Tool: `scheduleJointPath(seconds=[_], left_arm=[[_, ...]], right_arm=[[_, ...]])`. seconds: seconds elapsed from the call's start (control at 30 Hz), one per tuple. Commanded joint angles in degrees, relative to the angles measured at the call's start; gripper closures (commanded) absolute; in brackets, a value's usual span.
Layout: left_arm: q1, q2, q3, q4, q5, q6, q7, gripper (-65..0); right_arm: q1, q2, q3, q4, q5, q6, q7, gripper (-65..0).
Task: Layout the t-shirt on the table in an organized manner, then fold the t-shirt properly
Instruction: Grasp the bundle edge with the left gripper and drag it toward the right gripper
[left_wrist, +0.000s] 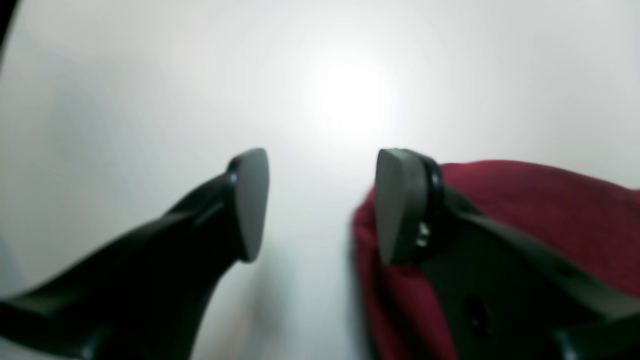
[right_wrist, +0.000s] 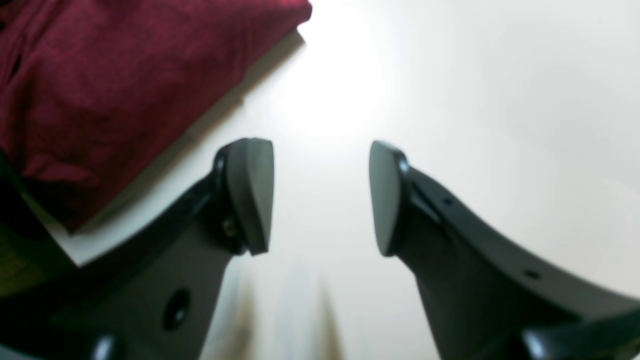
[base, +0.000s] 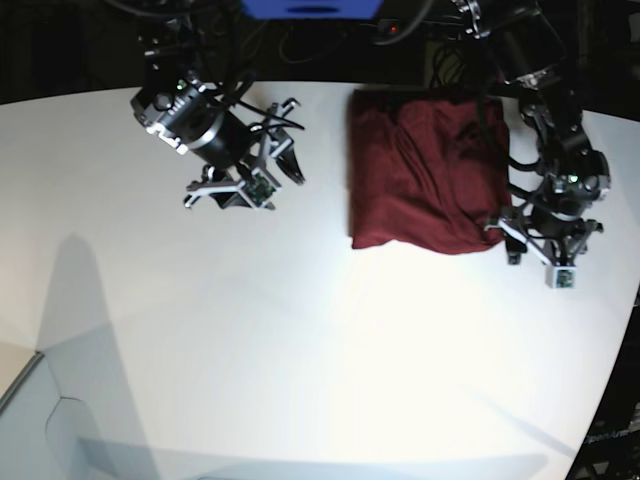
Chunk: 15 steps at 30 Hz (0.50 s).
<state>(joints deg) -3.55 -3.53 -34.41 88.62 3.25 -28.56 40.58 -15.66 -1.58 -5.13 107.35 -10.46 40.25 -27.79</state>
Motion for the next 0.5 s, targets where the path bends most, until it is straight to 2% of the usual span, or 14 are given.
scheduleJointPath(seconds=[0.0,0.07,0.17,0.33,0.4,0.47], left_arm=[[-1.0,-0.5,-0.6,2.2,-0.5,0.1,-1.0,-33.1],[-0.8,-0.5,-1.8,4.7,-0.5,0.1,-0.4,-33.2],[1.1,-0.5,-2.6,10.7,-2.2,0.0,6.5,-33.2],[8.4,-0.5,-2.4,19.7,-13.3,0.0,20.3,-33.2],[12.6,-0.5,-2.2,22.7,-18.1,0.0,23.3,-33.2],[16.0,-0.5,-2.5,23.7,-22.2,0.0,23.6,-33.2]], right_arm=[[0.4,-0.1,-0.3,0.9,0.9,-0.2,1.6,-30.6],[0.4,-0.1,-0.4,0.9,0.9,-0.2,1.6,-30.6],[0.4,-0.1,-0.4,0.9,0.9,-0.2,1.6,-30.6],[0.5,-0.1,-0.2,0.9,0.9,-0.2,1.6,-30.6],[0.5,-0.1,0.0,0.9,0.9,-0.2,1.7,-30.6],[0.5,-0.1,0.0,0.9,0.9,-0.2,1.7,-30.6]])
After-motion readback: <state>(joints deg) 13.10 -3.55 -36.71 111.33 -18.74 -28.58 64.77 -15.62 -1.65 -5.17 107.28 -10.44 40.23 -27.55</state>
